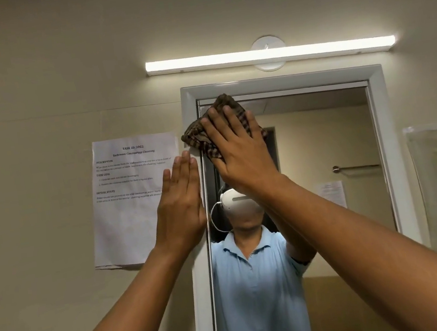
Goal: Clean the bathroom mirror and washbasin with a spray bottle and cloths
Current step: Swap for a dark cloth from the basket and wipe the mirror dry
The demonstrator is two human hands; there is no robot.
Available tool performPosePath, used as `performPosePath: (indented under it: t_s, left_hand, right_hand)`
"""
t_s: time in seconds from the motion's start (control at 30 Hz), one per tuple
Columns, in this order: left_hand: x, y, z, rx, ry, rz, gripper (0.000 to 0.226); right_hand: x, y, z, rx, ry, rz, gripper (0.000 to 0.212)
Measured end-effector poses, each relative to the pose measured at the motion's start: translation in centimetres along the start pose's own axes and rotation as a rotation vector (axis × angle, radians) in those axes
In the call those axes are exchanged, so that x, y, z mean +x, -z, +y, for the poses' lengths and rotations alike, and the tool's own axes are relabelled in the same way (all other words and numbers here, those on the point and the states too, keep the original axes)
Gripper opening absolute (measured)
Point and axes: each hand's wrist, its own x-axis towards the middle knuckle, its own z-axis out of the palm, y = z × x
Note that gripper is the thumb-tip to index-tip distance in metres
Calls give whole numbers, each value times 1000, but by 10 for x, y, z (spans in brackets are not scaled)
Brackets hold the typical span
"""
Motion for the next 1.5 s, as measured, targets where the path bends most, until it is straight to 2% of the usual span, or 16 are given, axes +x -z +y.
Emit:
performPosePath:
  t_s: [0.43,0.6,0.67,0.83,1.03,1.27,1.5]
  left_hand:
    - [-49,-1,2,-40,-8,-66,64]
    - [-51,1,6,46,-36,-111,66]
    - [-50,0,9,66,-51,-105,68]
    - [-52,-6,10,80,-48,-90,89]
    - [-52,-6,11,82,-41,-88,87]
    - [-52,-4,11,80,-33,-87,84]
    - [-52,-2,13,62,-22,-73,75]
  right_hand:
    - [-126,-15,-33,-26,192,-70,69]
    - [-147,-12,-12,-31,371,-130,65]
    - [-139,-8,4,-53,375,-120,66]
    - [-106,8,59,-77,140,-53,72]
    - [-105,28,114,-47,-183,-9,70]
    - [-153,25,111,-44,-446,29,73]
    - [-228,20,78,-64,-577,4,76]
